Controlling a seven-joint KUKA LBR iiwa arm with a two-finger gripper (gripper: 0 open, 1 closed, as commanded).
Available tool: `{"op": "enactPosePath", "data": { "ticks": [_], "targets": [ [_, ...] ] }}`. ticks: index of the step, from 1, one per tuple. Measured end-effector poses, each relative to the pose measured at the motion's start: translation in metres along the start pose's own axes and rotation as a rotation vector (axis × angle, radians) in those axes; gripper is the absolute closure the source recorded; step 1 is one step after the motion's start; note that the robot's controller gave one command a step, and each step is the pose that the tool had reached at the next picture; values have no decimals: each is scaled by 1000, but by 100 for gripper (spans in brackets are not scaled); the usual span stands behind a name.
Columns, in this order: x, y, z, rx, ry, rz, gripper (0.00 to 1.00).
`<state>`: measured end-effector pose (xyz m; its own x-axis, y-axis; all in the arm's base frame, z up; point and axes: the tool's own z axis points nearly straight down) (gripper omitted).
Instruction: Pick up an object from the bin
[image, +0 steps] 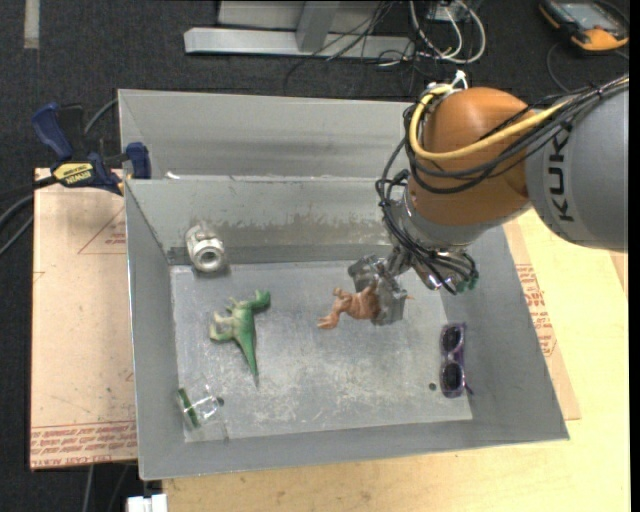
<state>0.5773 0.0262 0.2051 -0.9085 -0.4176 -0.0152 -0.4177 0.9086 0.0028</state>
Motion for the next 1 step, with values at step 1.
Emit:
{"op": "enactPosePath", "data": {
  "ticks": [1],
  "targets": [
    [-28,-26,-185,2,-6,-13,100]
  ]
}}
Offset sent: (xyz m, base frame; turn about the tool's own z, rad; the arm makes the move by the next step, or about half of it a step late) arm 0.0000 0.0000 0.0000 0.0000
